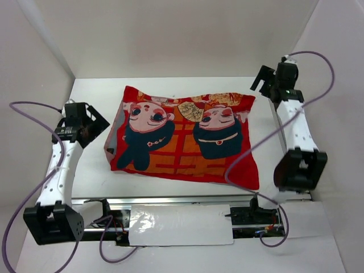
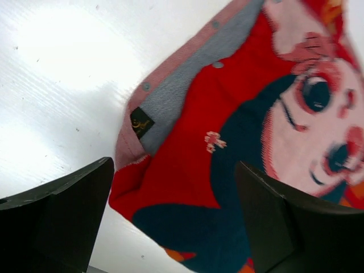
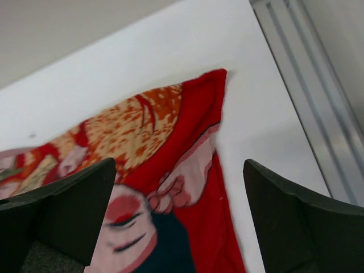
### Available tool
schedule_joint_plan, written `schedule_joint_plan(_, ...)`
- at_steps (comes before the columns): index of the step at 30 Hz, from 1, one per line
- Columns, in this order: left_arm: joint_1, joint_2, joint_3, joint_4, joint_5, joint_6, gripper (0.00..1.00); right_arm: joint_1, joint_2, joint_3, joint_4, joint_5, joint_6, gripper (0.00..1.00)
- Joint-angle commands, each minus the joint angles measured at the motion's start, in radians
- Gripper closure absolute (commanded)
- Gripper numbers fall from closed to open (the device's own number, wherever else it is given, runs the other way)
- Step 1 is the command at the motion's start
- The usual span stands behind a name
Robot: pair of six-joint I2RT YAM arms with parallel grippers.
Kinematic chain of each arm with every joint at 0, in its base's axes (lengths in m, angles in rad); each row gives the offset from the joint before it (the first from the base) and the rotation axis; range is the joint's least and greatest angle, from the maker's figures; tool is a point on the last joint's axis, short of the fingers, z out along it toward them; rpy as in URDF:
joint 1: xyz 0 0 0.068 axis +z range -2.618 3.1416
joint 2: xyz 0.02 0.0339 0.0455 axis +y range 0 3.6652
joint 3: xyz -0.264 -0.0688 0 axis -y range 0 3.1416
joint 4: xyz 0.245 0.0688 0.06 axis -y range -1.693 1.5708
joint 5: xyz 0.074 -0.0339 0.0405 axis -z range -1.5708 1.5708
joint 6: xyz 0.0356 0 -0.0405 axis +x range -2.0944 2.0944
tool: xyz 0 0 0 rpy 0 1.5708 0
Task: Put the pillow into the pillowcase
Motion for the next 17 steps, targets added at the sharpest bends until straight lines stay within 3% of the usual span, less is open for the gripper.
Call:
schedule_joint_plan(1, -0.003, -0.102, 0.101, -0.027, 0.028, 0.031, 0.00, -0.006, -0.187, -0.123, 0.071, -0.027, 0.028, 0.00)
schedule_joint_plan(7, -0.012, -0.156, 0.216, -0.059, 0.048, 0.066, 0.00, 0.012, -0.454, -0.266, 0.042, -0.018, 0.028, 0.00)
schedule_joint_plan(17, -0.054, -0.175, 0.207, -0.059, 0.024, 0.088, 0.00, 0.012, -0.557, -0.377, 0.106, -0.033, 0.007, 0.00)
